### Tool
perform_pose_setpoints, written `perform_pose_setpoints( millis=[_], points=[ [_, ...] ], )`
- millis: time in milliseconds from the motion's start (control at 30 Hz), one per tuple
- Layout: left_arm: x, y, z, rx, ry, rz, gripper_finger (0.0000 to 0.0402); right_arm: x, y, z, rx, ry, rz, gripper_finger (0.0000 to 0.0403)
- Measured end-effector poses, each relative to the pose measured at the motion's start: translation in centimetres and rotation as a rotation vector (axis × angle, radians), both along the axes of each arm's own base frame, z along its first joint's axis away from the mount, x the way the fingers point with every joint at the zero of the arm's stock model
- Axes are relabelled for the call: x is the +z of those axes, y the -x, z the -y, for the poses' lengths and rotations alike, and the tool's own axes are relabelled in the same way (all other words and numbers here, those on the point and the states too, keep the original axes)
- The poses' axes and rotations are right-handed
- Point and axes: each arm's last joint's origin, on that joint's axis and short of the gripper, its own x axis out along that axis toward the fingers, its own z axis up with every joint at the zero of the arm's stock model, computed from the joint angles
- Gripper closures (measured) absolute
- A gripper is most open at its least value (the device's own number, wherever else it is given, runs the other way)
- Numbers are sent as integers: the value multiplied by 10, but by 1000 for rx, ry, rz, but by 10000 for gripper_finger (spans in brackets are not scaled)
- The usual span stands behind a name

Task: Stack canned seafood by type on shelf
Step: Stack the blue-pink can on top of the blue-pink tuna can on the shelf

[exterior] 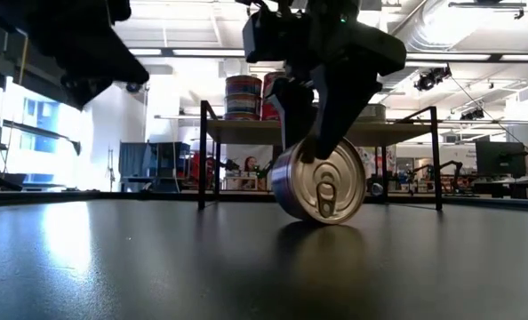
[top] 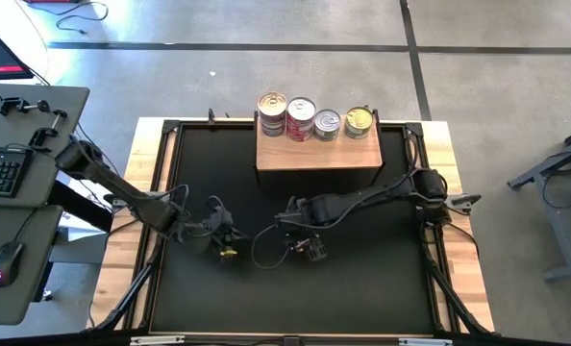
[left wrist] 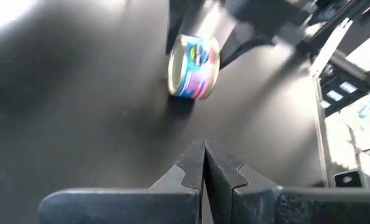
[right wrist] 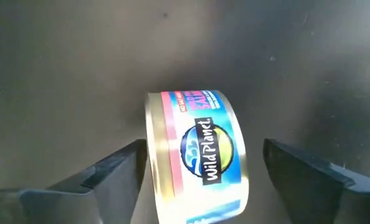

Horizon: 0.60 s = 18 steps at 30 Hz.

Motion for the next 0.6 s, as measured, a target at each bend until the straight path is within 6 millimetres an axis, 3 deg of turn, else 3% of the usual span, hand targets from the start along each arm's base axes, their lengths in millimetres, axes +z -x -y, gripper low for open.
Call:
perform_pose_setpoints(
  millis=[200, 367, 467, 600],
  points=[
    [8, 3, 4, -24, 22, 50, 401, -11, -3, -1, -42, -9, -23, 140],
    [21, 13, 8, -80, 26, 101, 401, -3, -3, 1, -154, -68, -14, 220],
    [35, 22, 5, -98, 35, 161, 401, 15, -9, 2, -230, -166, 20, 237],
    [55, 34, -3, -101, 10, 256, 401, 64, -25, 4, -304, -295, 159, 237]
  ],
)
